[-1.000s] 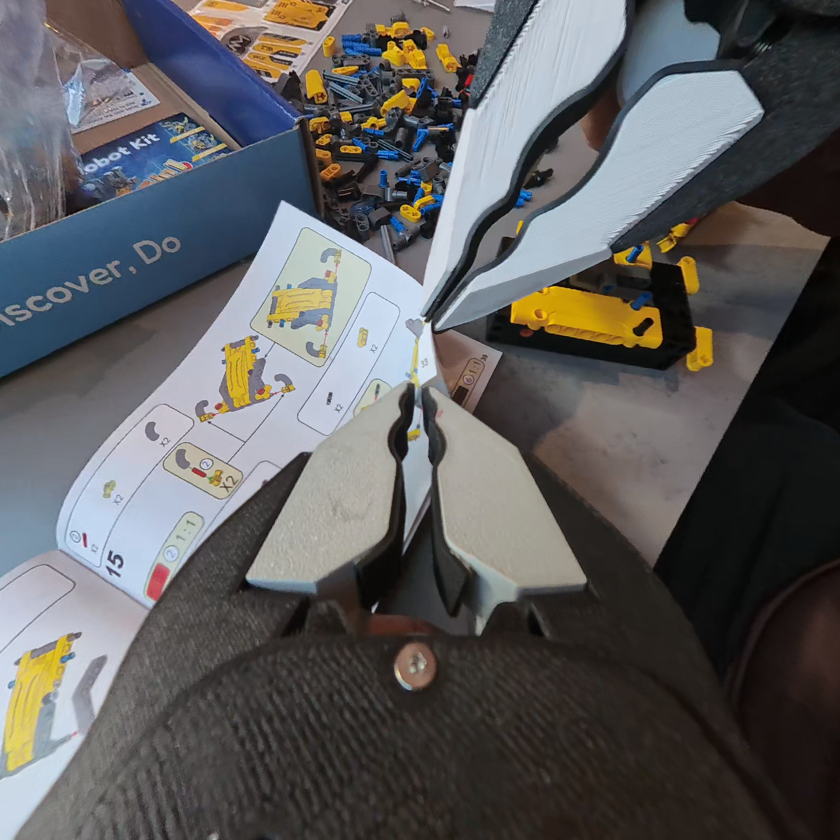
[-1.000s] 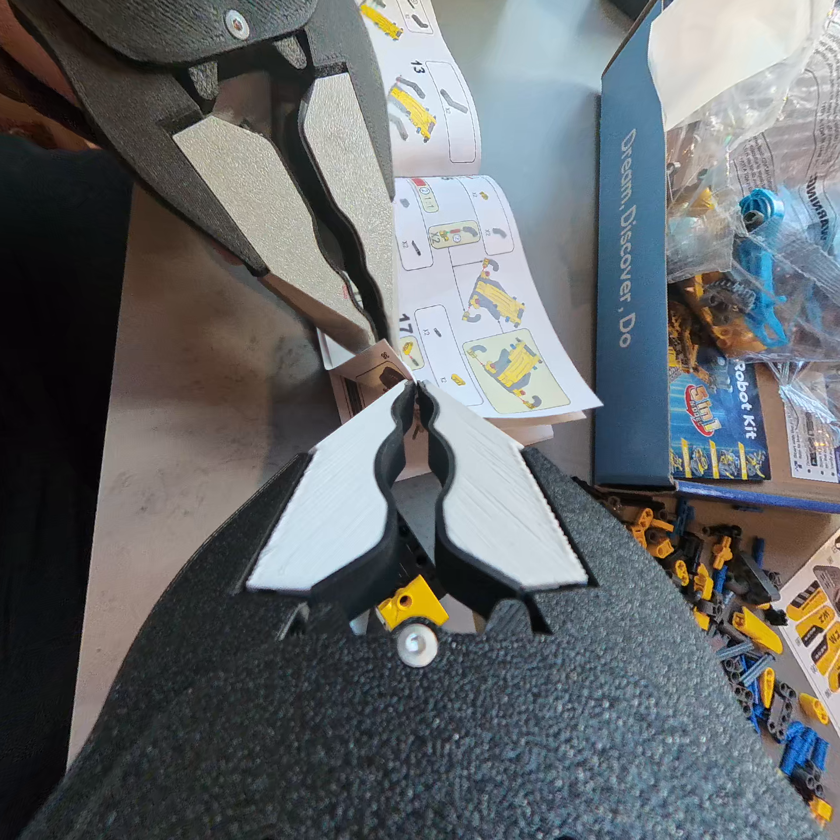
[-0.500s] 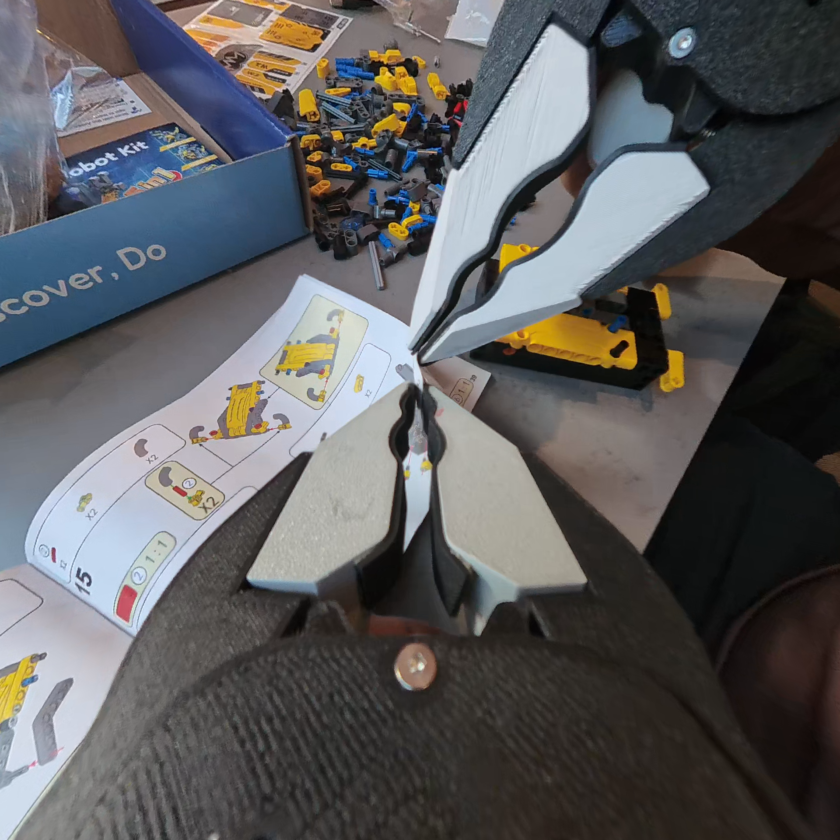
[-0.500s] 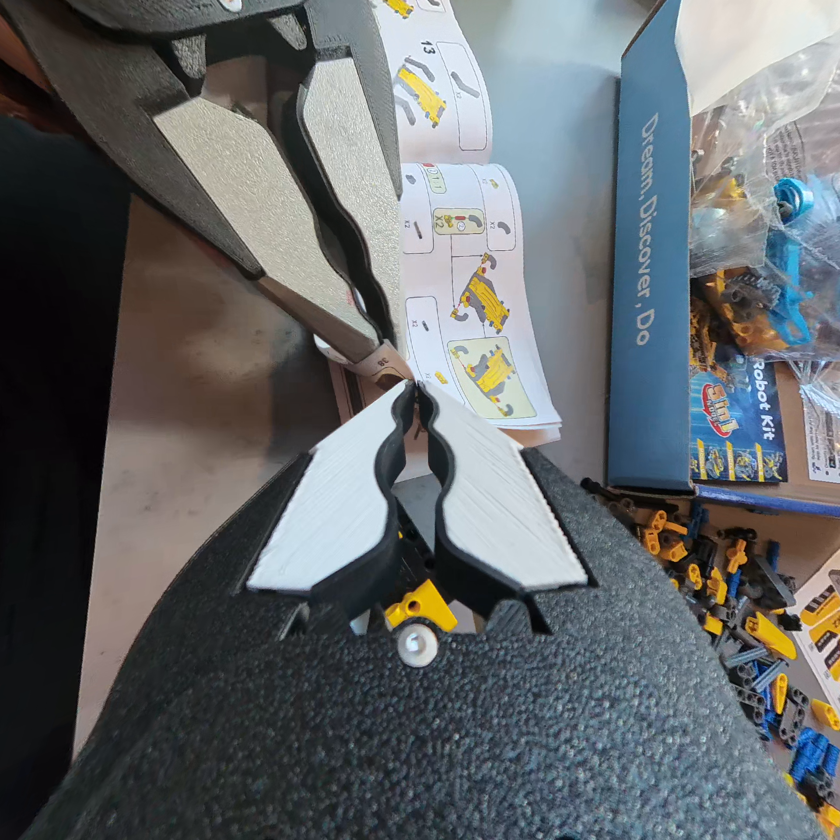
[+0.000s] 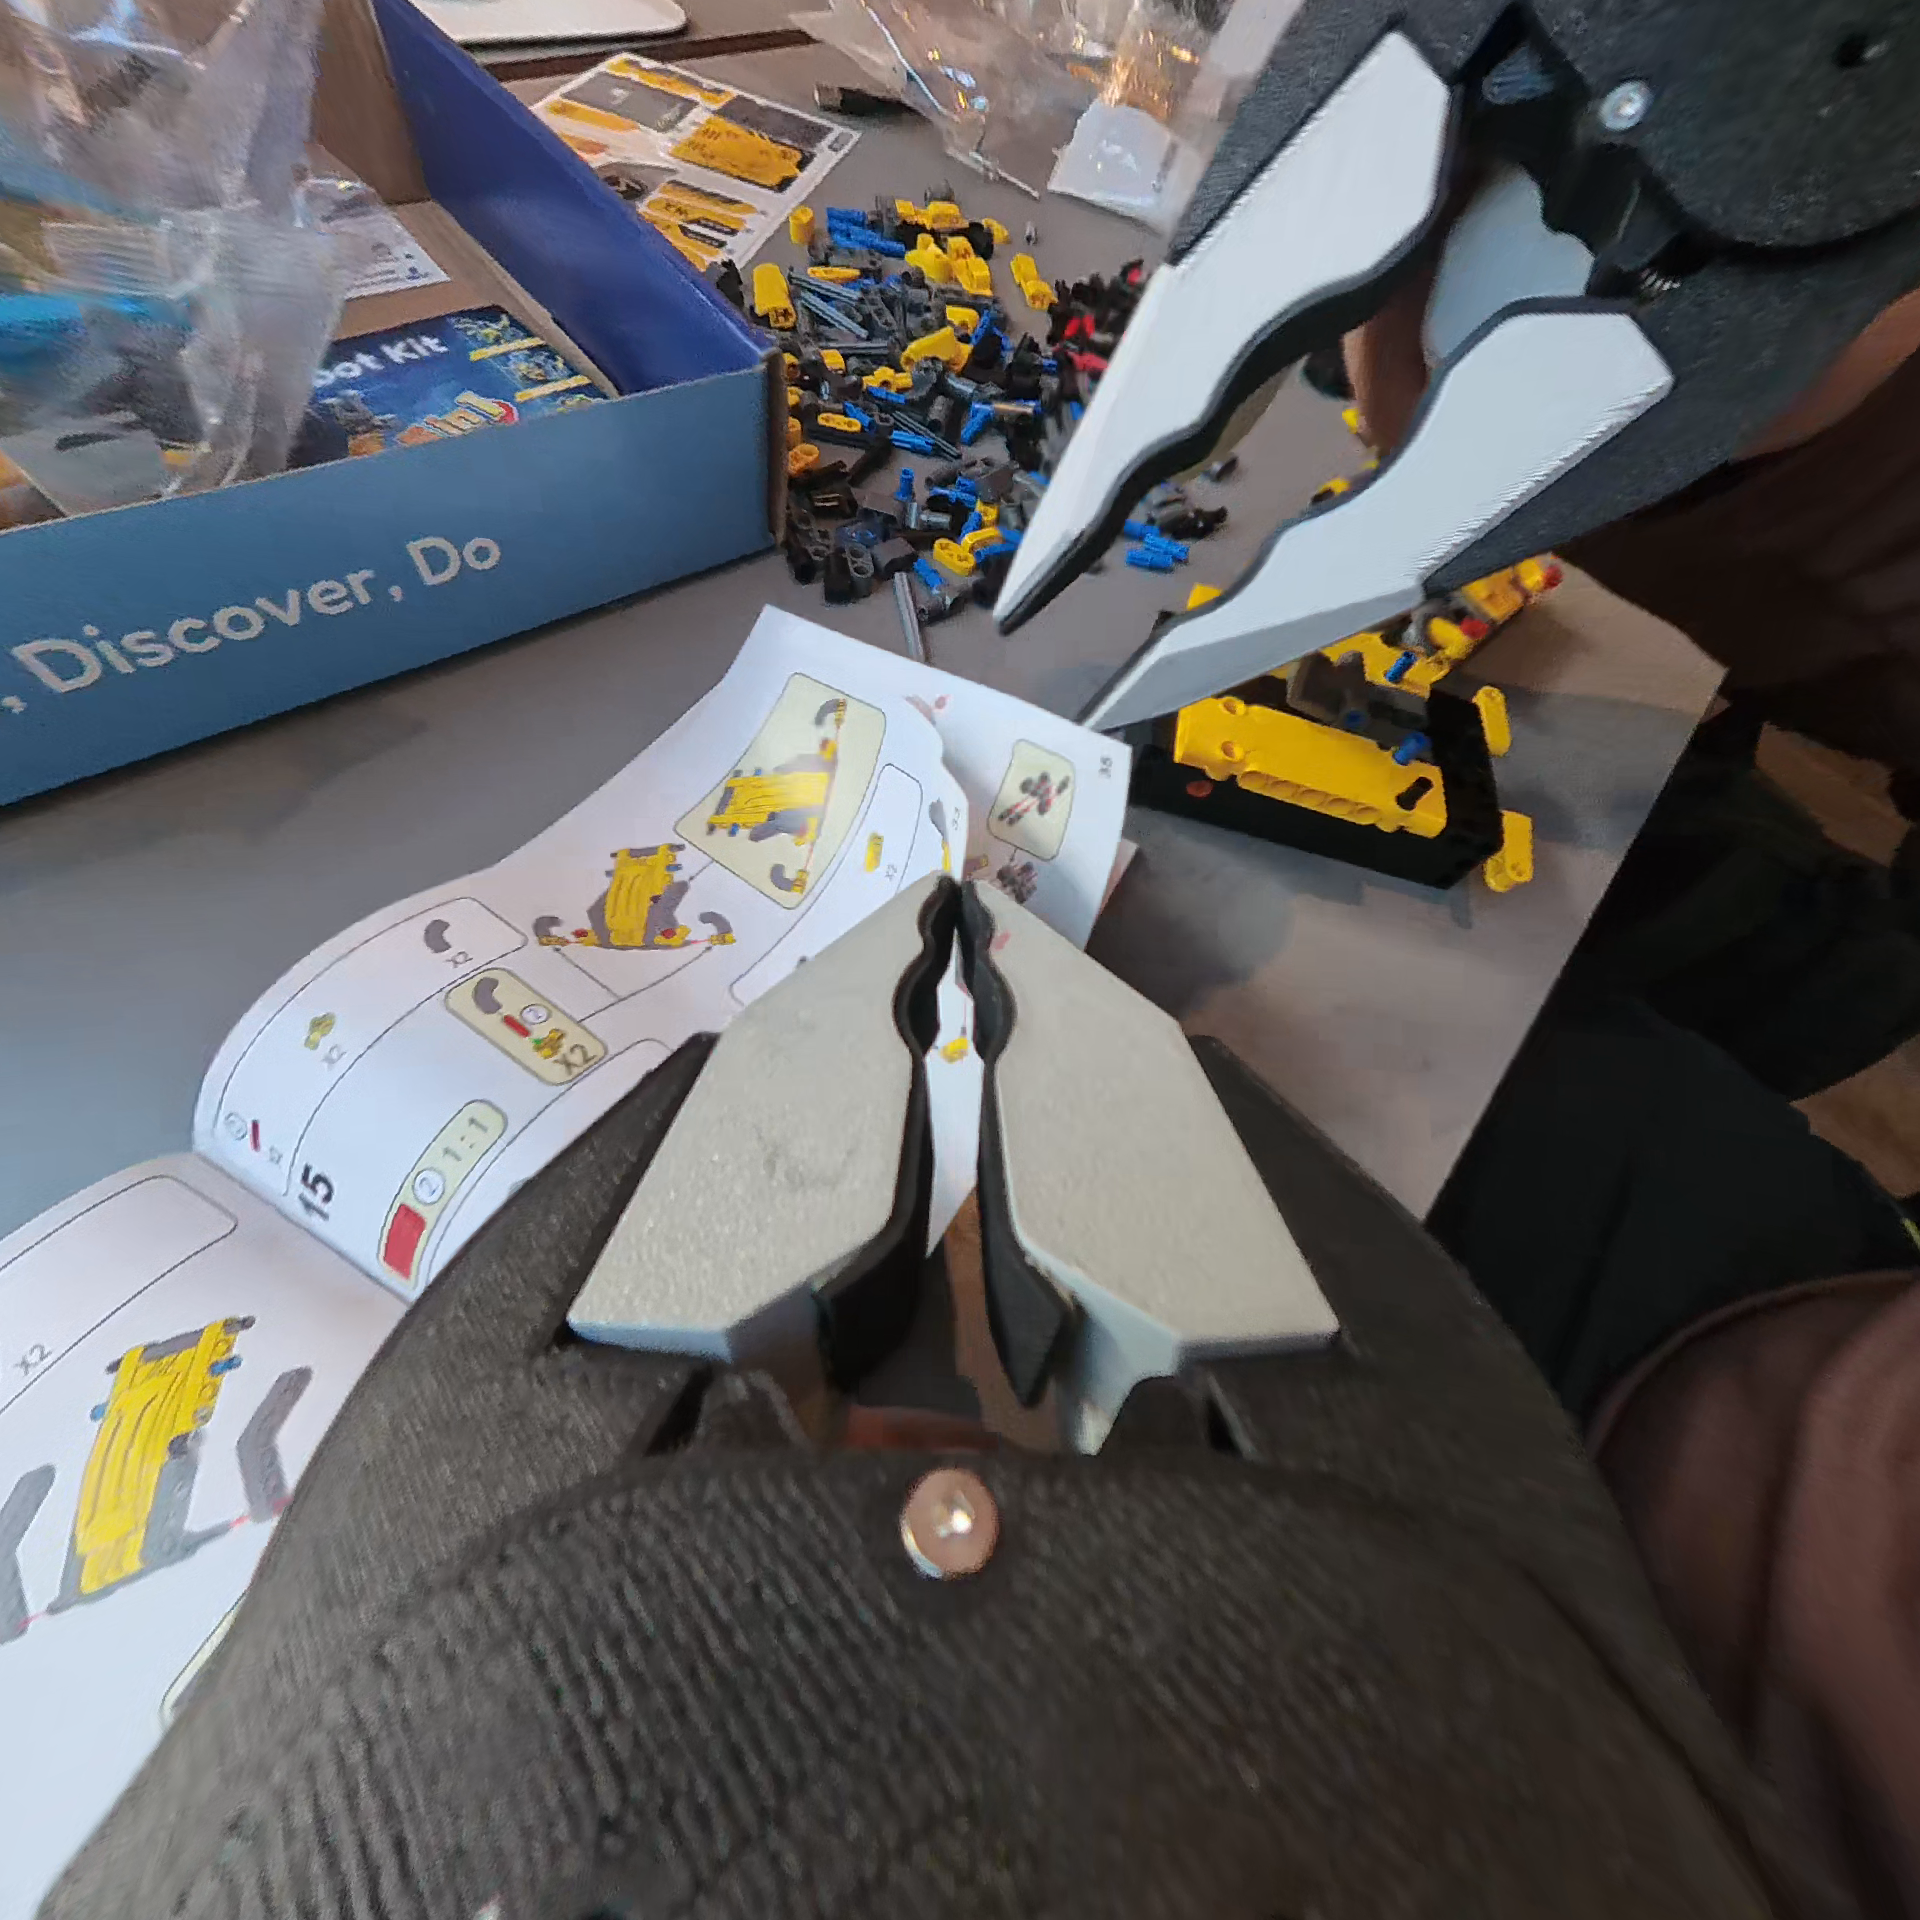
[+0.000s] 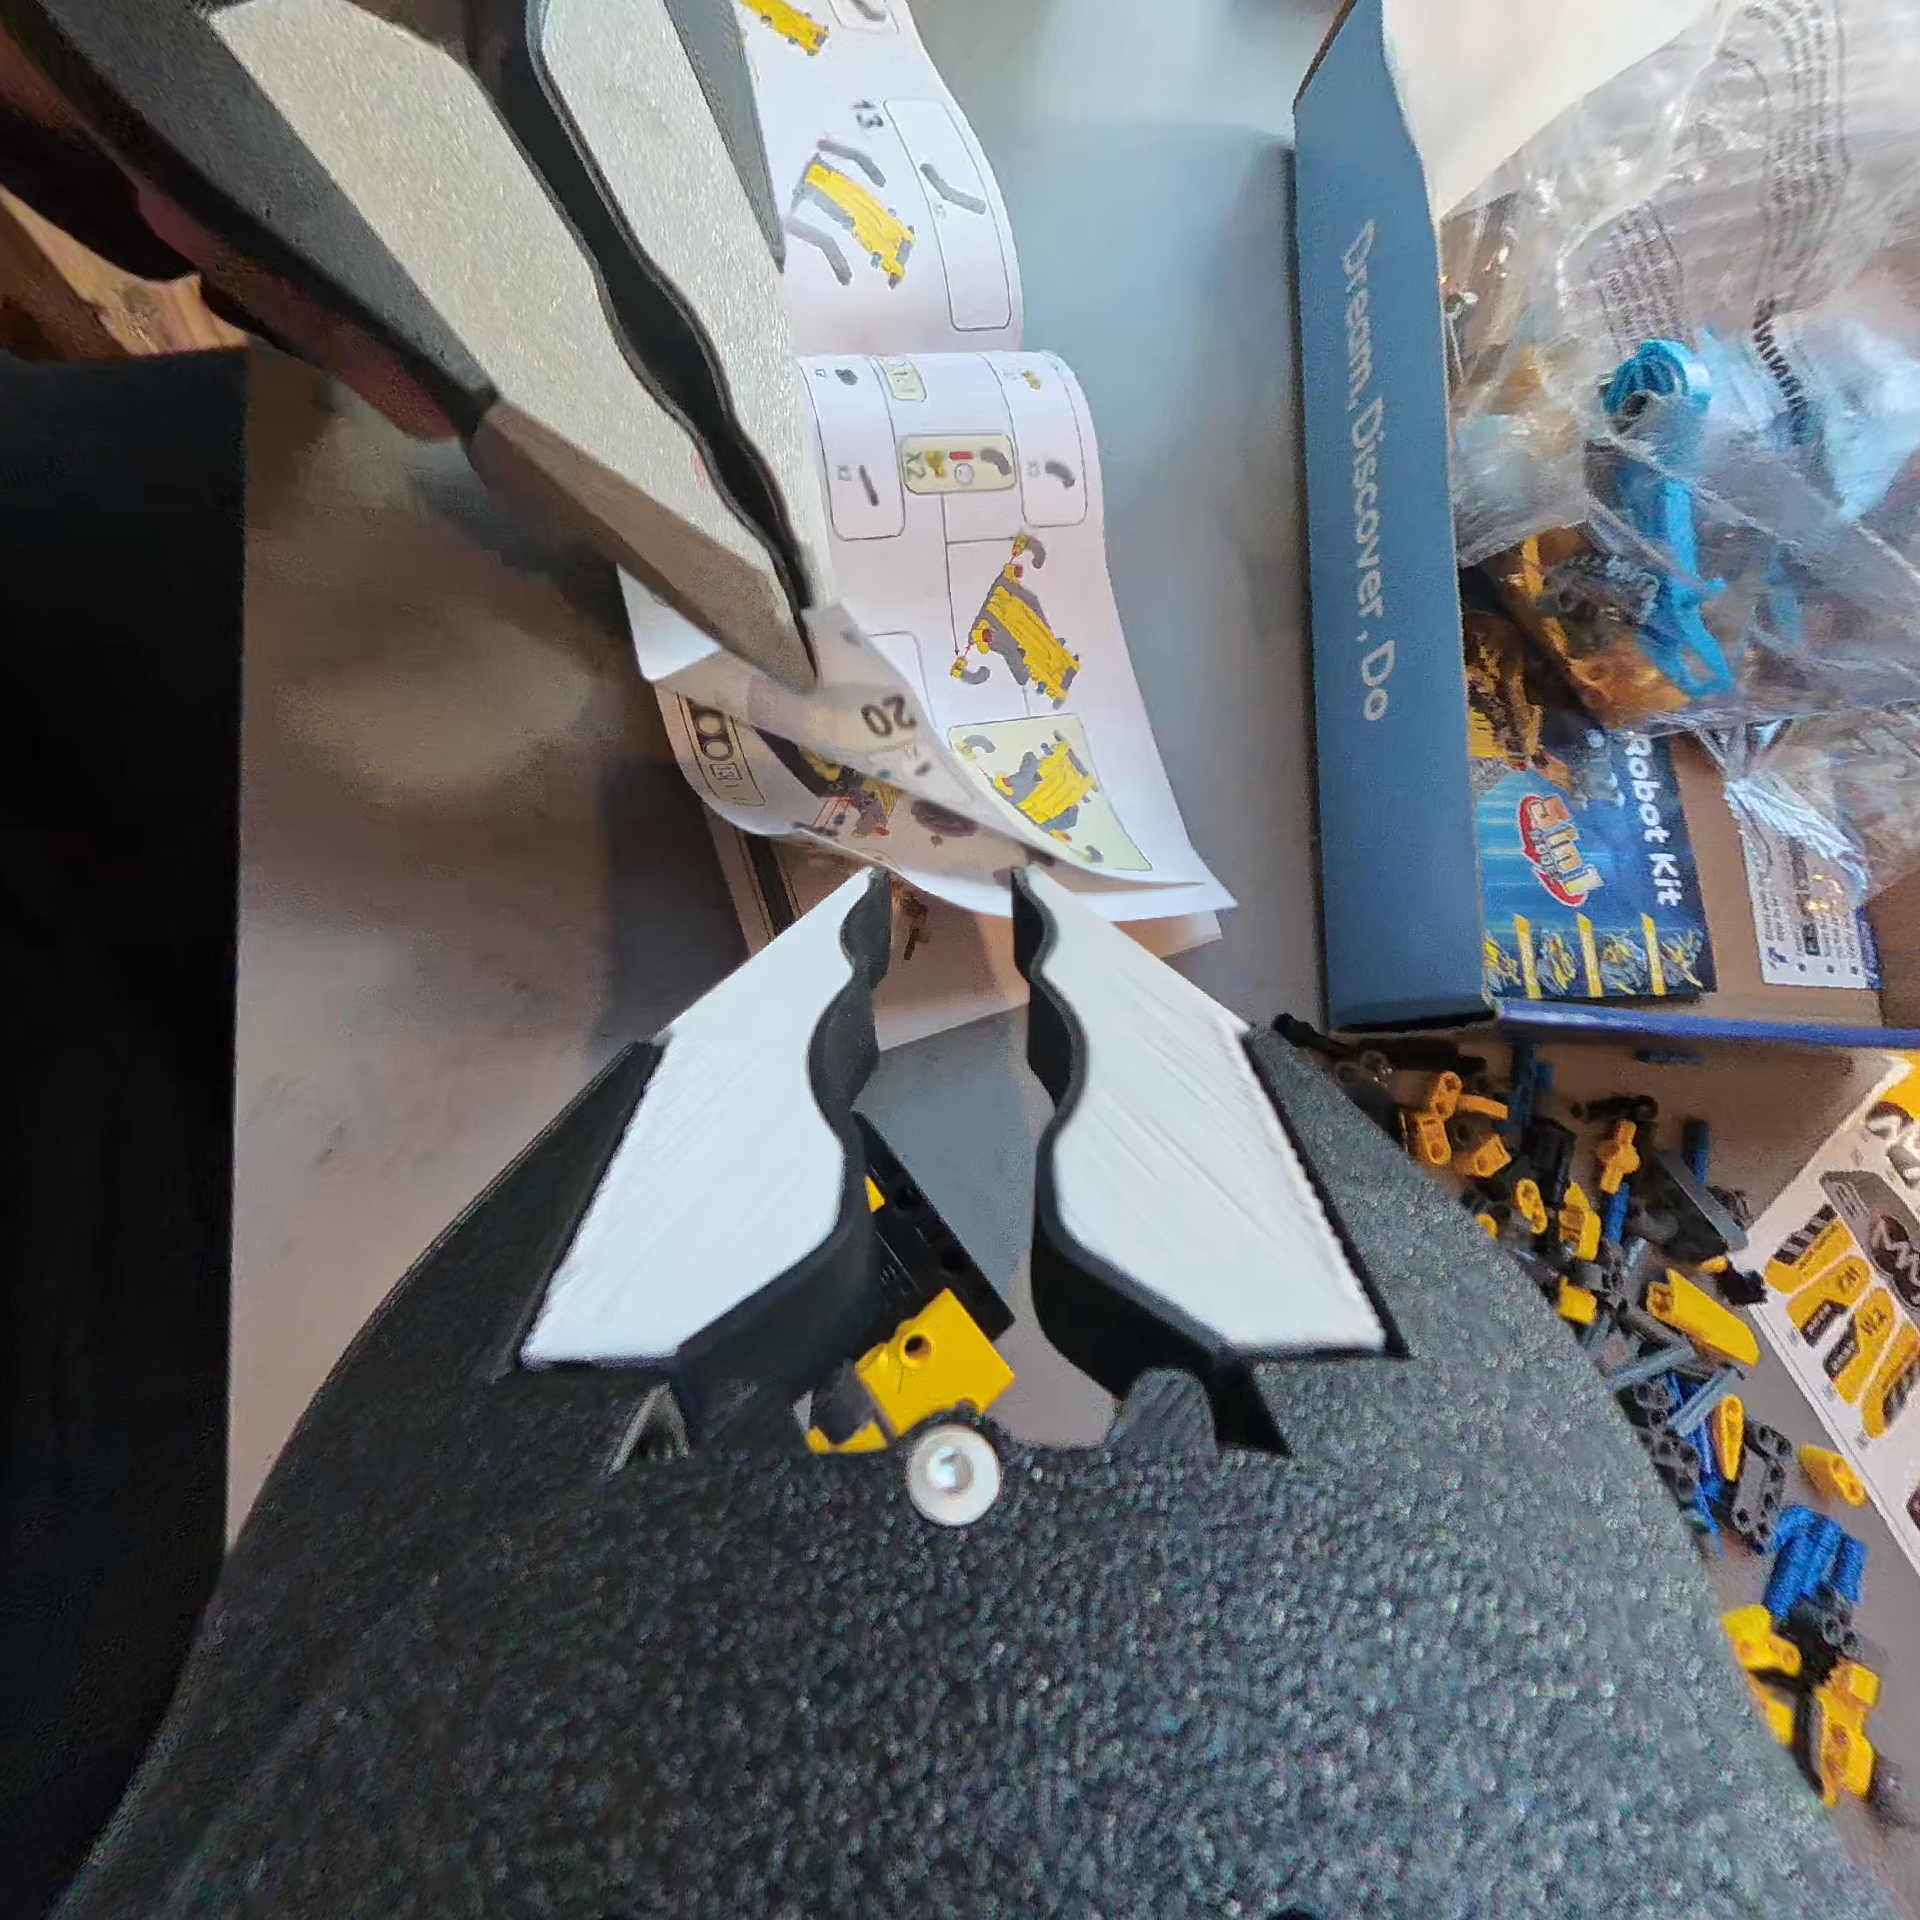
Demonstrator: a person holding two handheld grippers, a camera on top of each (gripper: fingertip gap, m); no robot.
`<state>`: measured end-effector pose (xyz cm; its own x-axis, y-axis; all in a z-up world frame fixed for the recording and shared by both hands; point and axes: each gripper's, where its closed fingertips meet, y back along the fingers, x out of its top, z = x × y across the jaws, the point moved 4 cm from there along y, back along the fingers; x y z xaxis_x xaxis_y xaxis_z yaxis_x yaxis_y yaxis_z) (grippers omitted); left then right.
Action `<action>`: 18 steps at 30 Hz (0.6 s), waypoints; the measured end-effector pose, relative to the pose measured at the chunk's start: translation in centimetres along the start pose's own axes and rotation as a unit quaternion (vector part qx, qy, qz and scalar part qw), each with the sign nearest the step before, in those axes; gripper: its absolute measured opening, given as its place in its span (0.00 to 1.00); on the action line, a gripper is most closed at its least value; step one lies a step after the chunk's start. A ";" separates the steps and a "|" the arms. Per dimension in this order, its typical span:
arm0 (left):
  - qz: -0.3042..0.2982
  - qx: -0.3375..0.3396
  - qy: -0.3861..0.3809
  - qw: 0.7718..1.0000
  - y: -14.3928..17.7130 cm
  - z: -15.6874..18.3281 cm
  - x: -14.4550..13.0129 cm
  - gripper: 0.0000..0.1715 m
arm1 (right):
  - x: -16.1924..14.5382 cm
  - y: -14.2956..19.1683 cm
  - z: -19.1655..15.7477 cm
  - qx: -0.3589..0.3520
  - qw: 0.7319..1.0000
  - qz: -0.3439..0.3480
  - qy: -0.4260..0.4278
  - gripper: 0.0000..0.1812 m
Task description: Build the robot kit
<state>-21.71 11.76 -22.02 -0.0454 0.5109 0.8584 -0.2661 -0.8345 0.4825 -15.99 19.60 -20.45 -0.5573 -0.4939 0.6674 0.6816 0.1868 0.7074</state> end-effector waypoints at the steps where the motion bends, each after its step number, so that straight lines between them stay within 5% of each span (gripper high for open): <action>1: 0.007 0.000 0.006 1.000 0.5 -0.2 0.1 0.00 | 0.1 0.5 0.0 -0.008 1.000 0.003 -0.002 0.11; 9: 0.064 0.061 0.030 0.996 6.1 -2.1 1.0 0.00 | 3.4 3.2 -1.2 -0.011 0.996 0.059 -0.070 0.12; 13: 0.086 0.170 -0.015 0.982 10.6 -3.1 1.2 0.00 | 4.5 -0.2 -3.7 0.008 0.996 0.004 -0.086 0.10; 15: 0.087 0.213 -0.028 0.973 12.9 -3.5 1.2 0.00 | 4.5 -2.3 -3.8 -0.005 0.997 -0.023 -0.074 0.00; 18: 0.071 0.252 -0.041 0.964 15.1 -4.0 0.9 0.00 | 3.5 -5.1 -2.5 0.021 0.993 -0.083 -0.076 0.00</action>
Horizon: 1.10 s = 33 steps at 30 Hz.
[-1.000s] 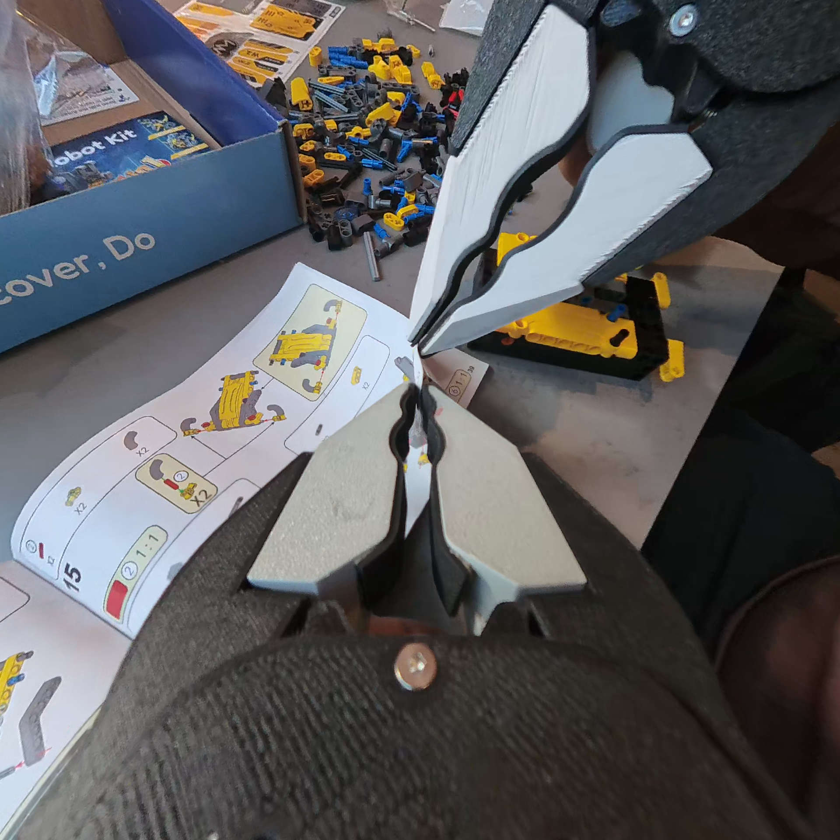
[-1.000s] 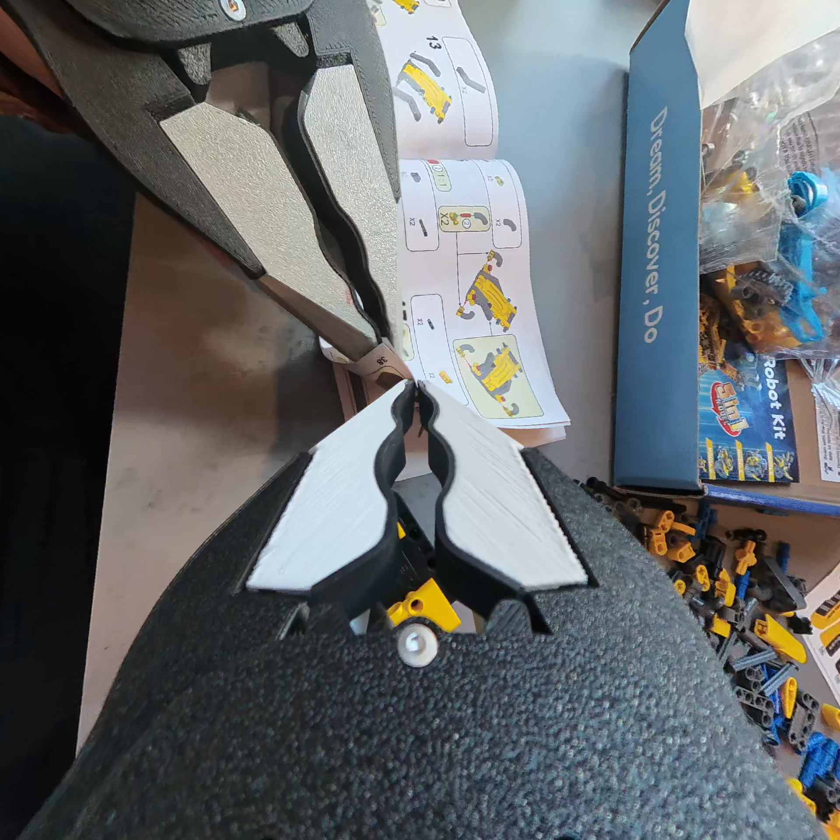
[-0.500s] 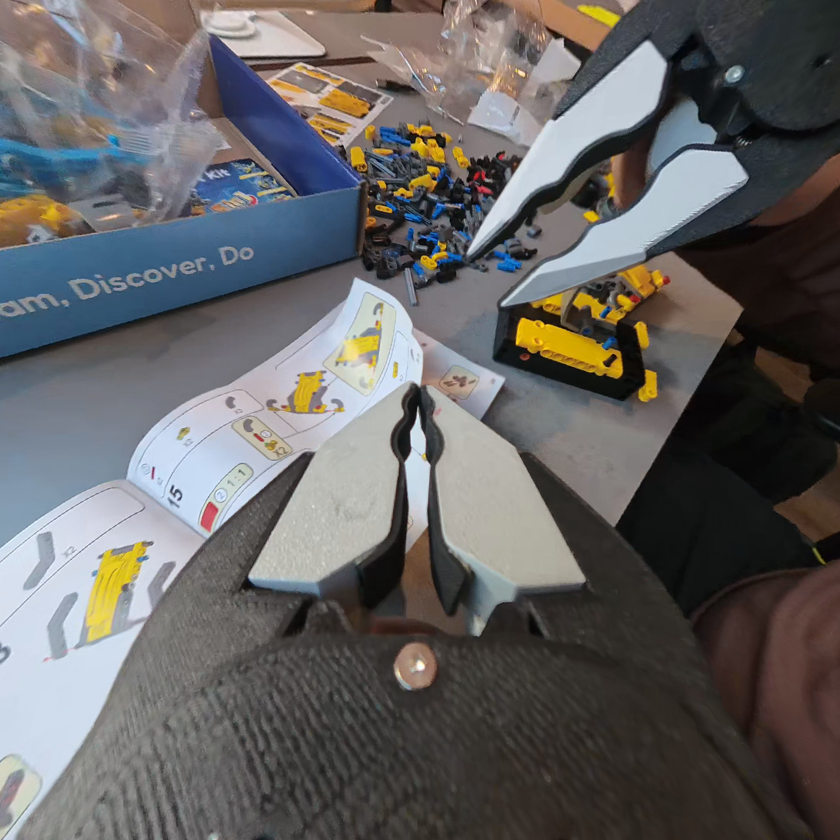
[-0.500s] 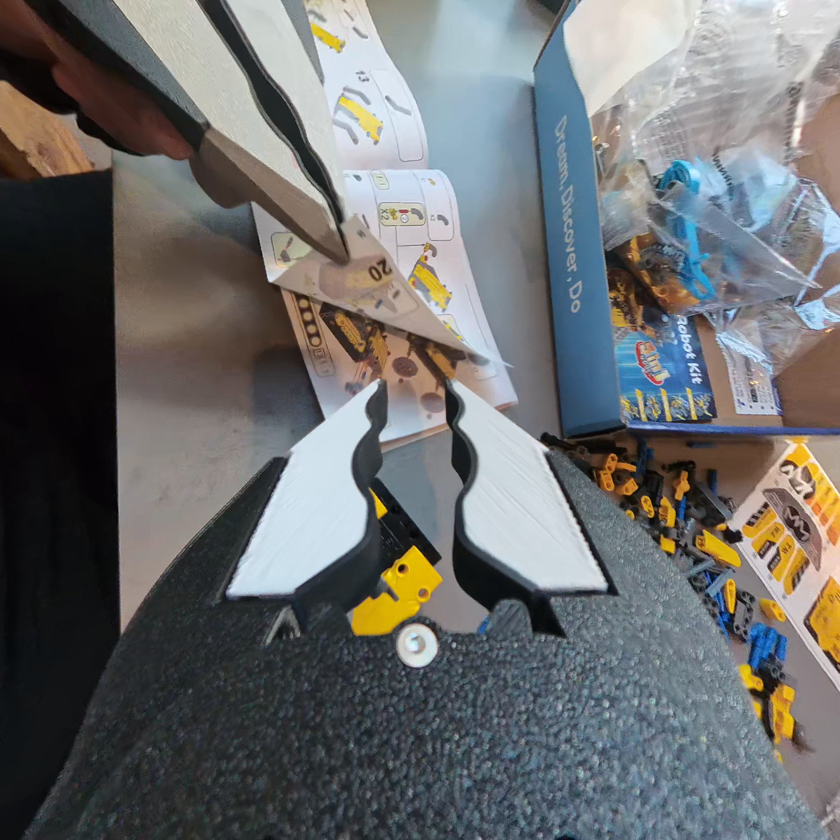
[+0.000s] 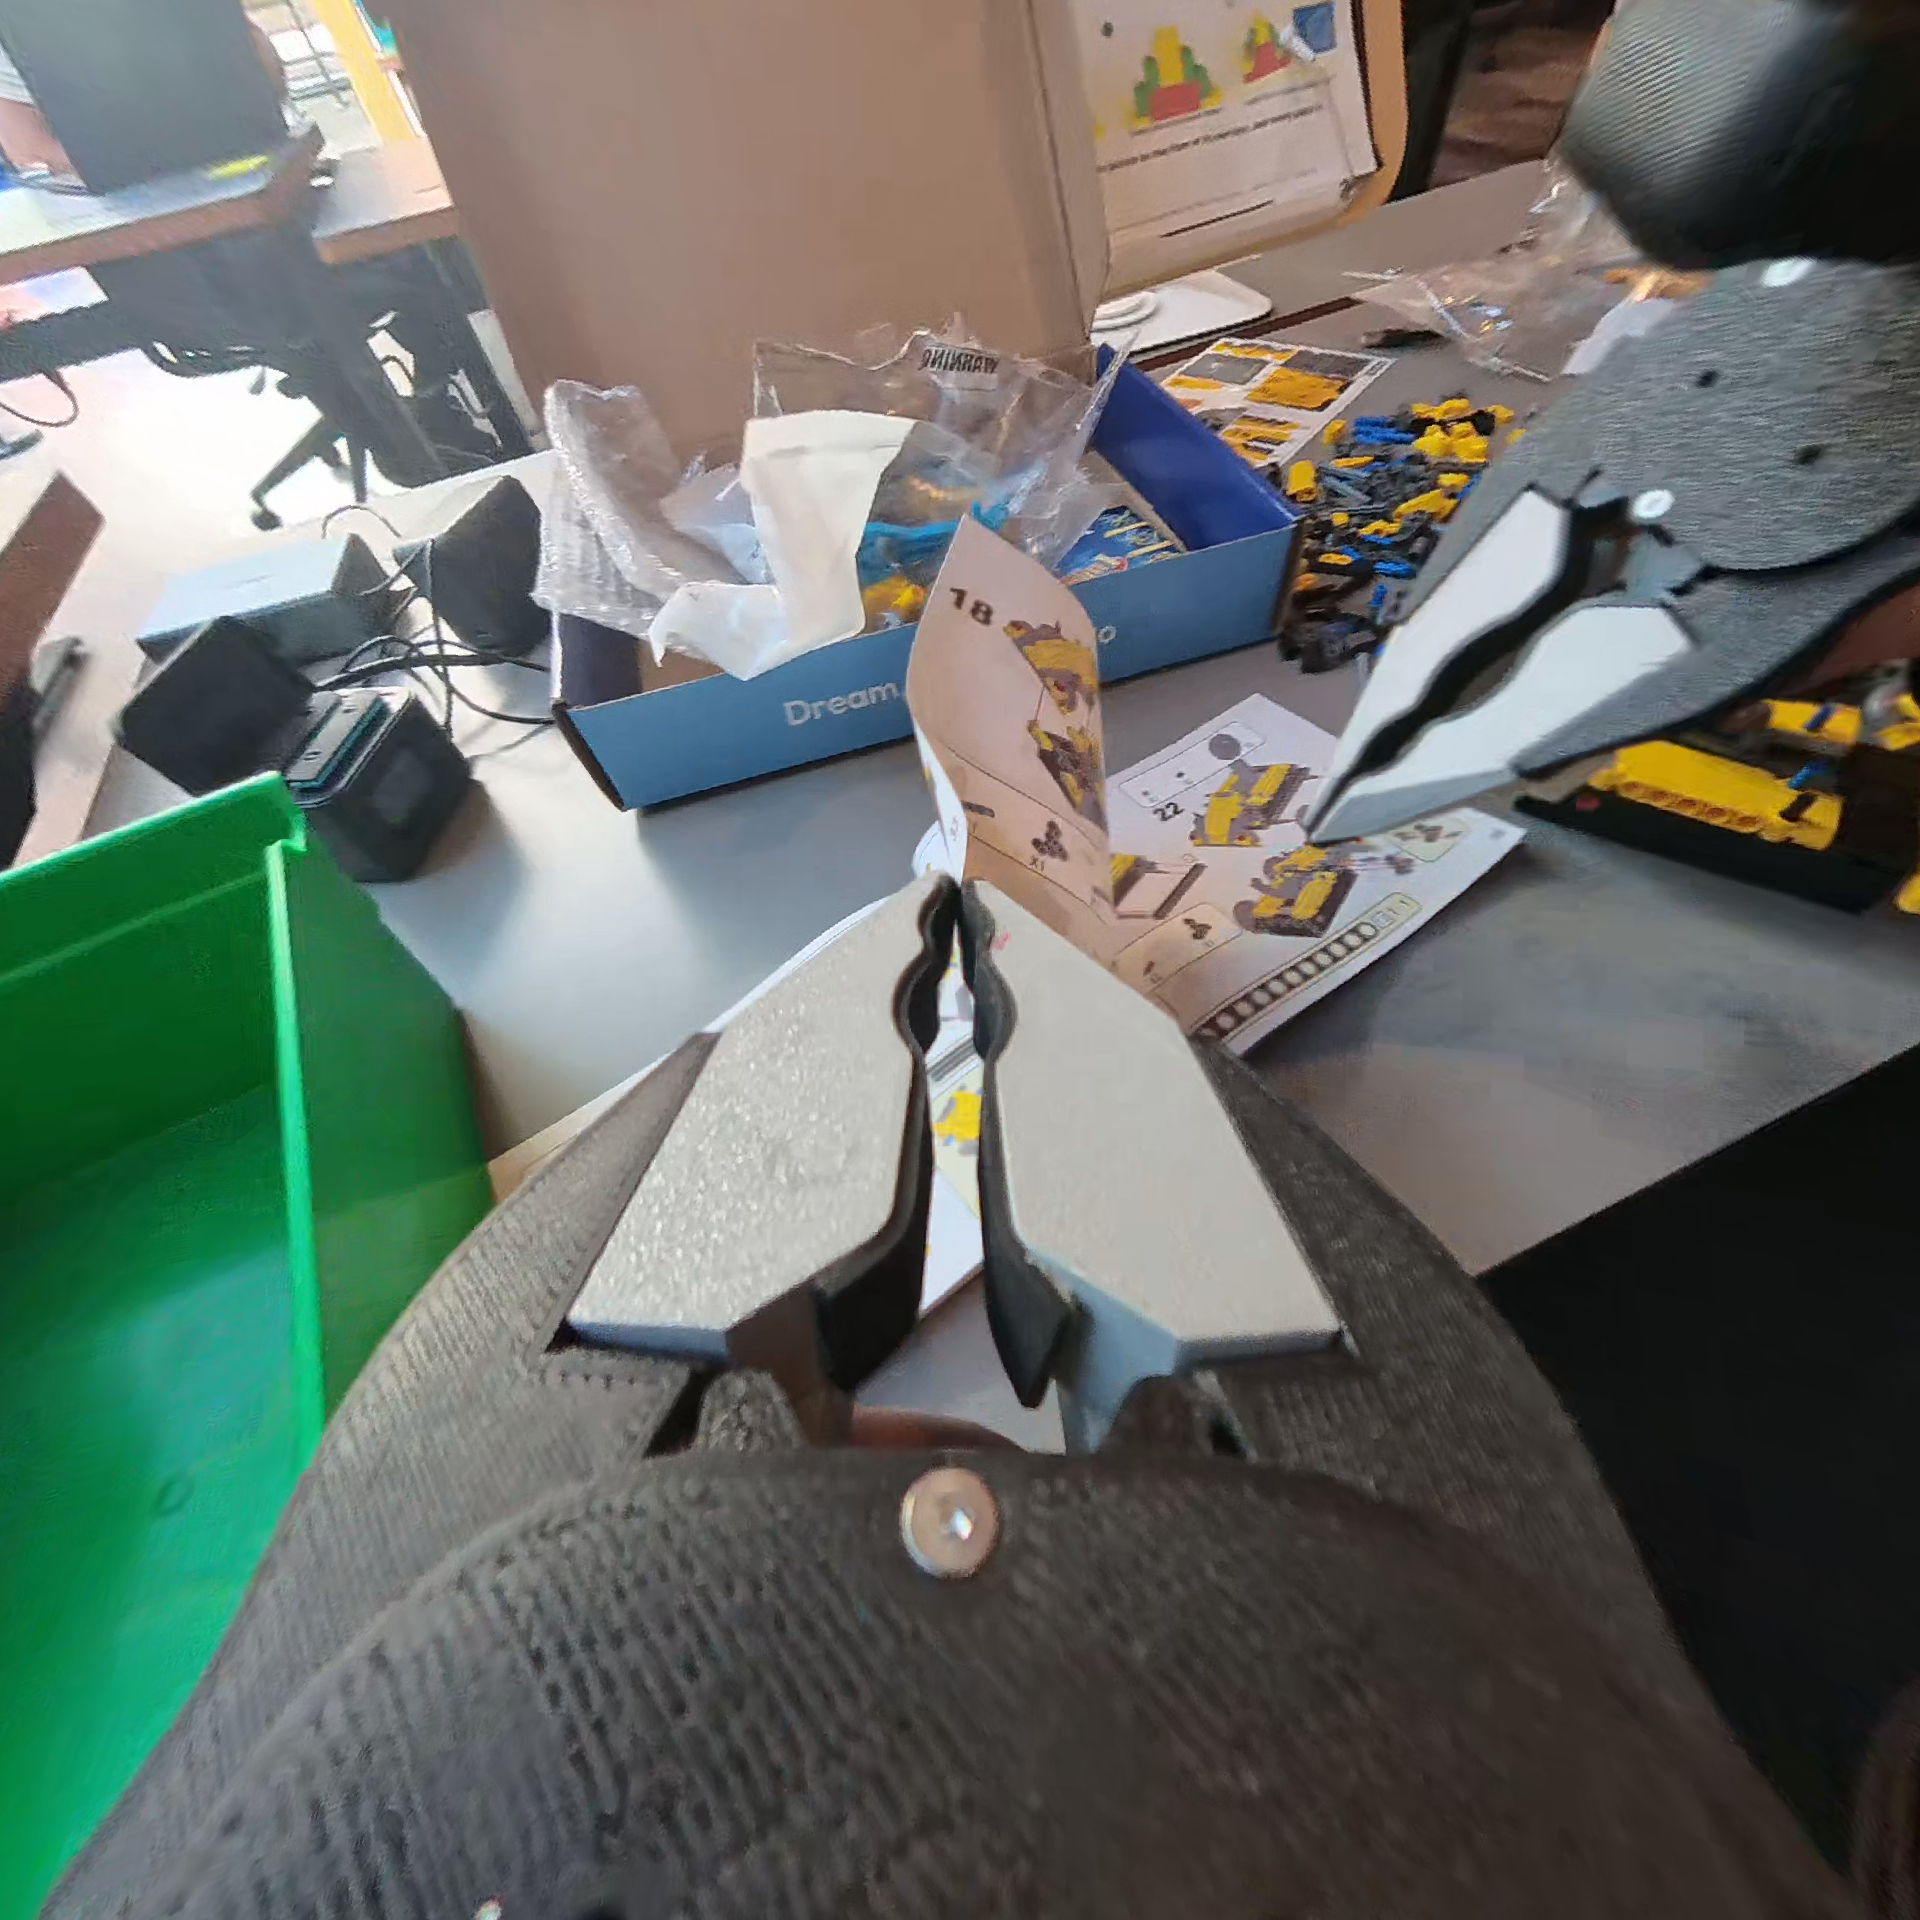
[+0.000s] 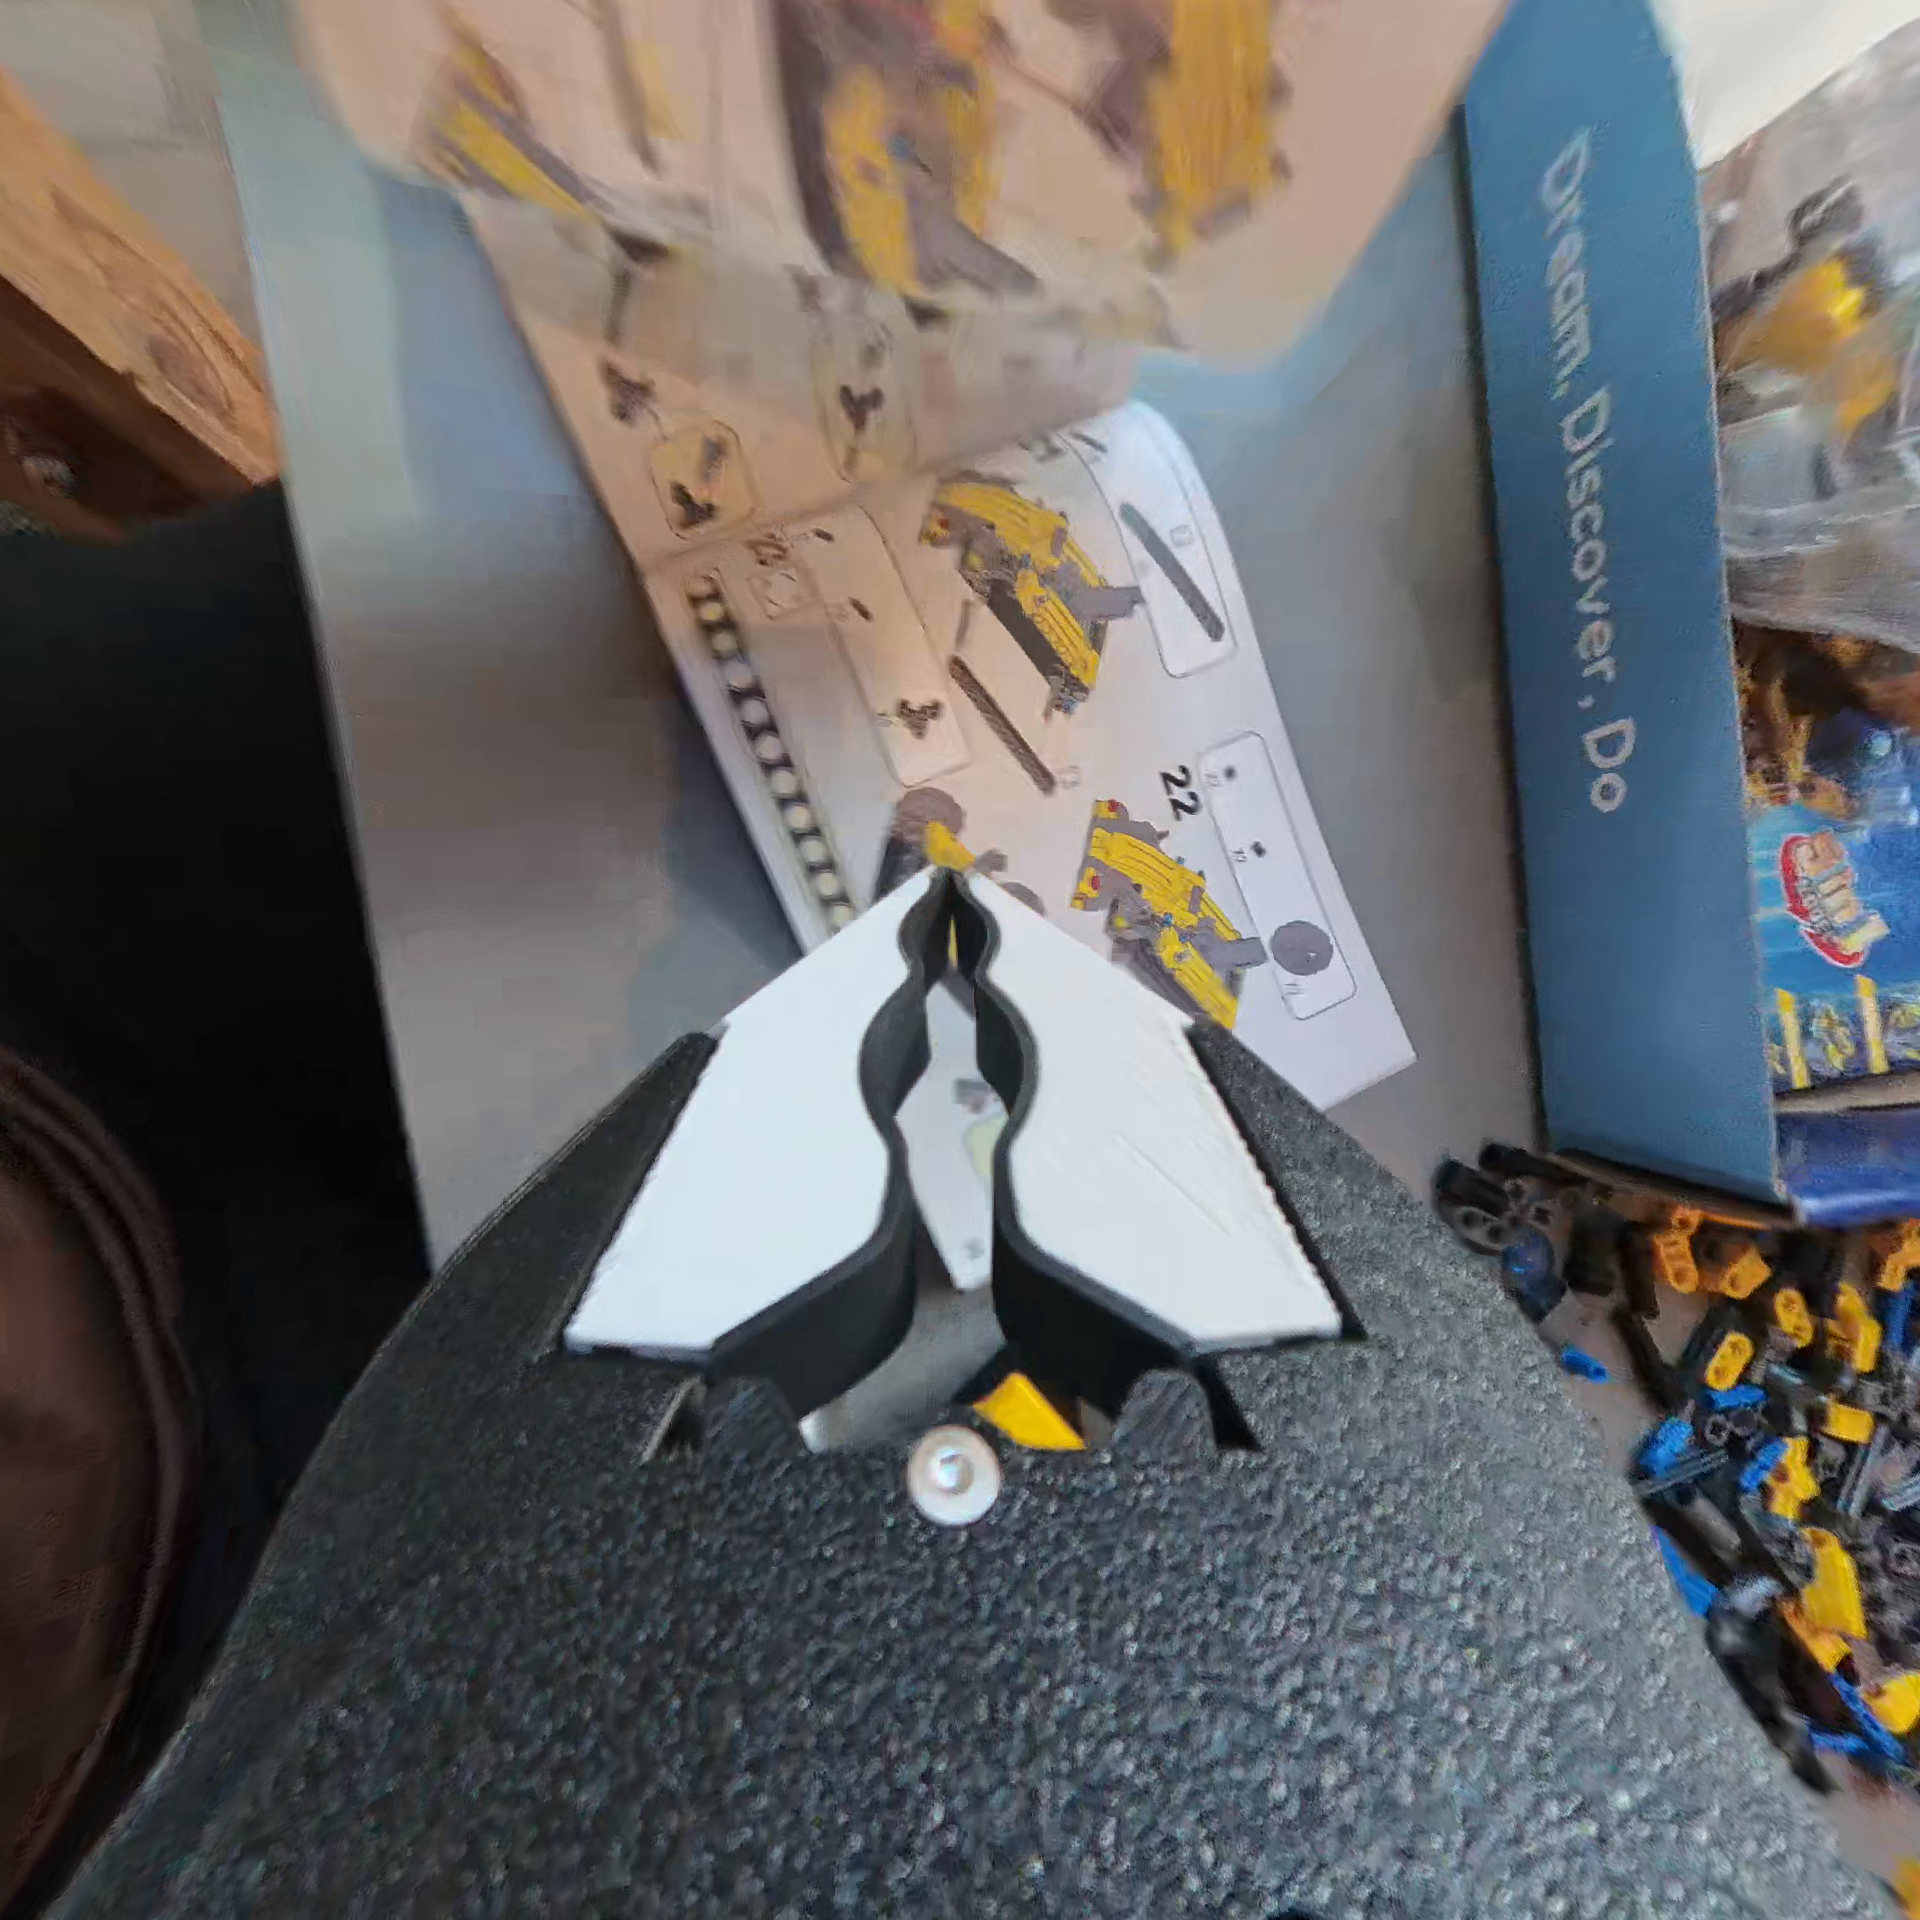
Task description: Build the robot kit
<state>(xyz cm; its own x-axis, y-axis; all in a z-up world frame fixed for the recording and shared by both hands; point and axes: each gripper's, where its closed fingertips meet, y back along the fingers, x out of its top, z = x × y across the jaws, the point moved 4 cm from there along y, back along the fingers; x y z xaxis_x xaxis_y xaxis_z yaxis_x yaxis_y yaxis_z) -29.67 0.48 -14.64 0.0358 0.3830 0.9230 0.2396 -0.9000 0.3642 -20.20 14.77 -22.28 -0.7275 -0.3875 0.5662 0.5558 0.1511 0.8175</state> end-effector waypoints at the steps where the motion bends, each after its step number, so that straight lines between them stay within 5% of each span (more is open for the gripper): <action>1: 0.006 -0.005 0.001 1.000 0.5 0.1 0.2 0.00 | -0.2 -0.6 0.8 0.011 1.000 -0.023 -0.004 0.00; 6: 0.042 -0.016 -0.015 0.999 0.9 1.8 0.6 0.00 | -0.4 -2.7 1.4 0.070 0.992 -0.109 -0.005 0.00; 9: 0.044 0.011 -0.153 0.987 -0.1 4.2 -0.6 0.00 | -0.9 -3.0 1.7 0.045 0.985 -0.166 -0.007 0.00; 13: -0.010 0.046 -0.403 0.914 -2.6 9.1 -5.0 0.00 | -2.0 1.1 3.6 -0.008 0.984 -0.166 -0.061 0.00; 16: -0.012 0.049 -0.482 0.875 -3.9 10.9 -7.4 0.00 | -2.5 5.1 4.3 -0.046 0.991 -0.106 -0.073 0.00; 21: -0.009 0.037 -0.452 0.891 -4.8 10.9 -8.5 0.00 | -3.6 7.1 3.5 -0.052 0.993 -0.058 -0.090 0.00; 25: -0.002 0.050 -0.455 0.889 -4.9 10.7 -8.2 0.00 | -2.3 5.3 1.6 -0.033 0.997 -0.030 -0.064 0.00; 27: 0.016 0.067 -0.416 0.907 -4.4 9.8 -7.0 0.00 | -1.6 3.4 0.2 -0.014 0.998 -0.031 -0.049 0.00; 30: 0.007 0.152 -0.302 0.941 -2.6 4.9 -4.4 0.00 | -0.7 0.5 -1.2 -0.017 0.998 -0.048 -0.022 0.00; 33: -0.028 0.267 -0.266 0.926 0.5 -0.5 -3.5 0.00 | 0.2 -2.1 -2.0 -0.016 0.998 -0.067 -0.002 0.00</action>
<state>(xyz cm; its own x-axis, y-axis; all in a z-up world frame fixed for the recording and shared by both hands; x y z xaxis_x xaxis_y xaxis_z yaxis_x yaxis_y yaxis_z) -30.19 -1.43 -17.62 0.4483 0.6016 0.6611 0.6954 -0.6994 0.1649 -20.72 12.58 -24.06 -0.7981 -0.3978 0.4526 0.4661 0.0684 0.8821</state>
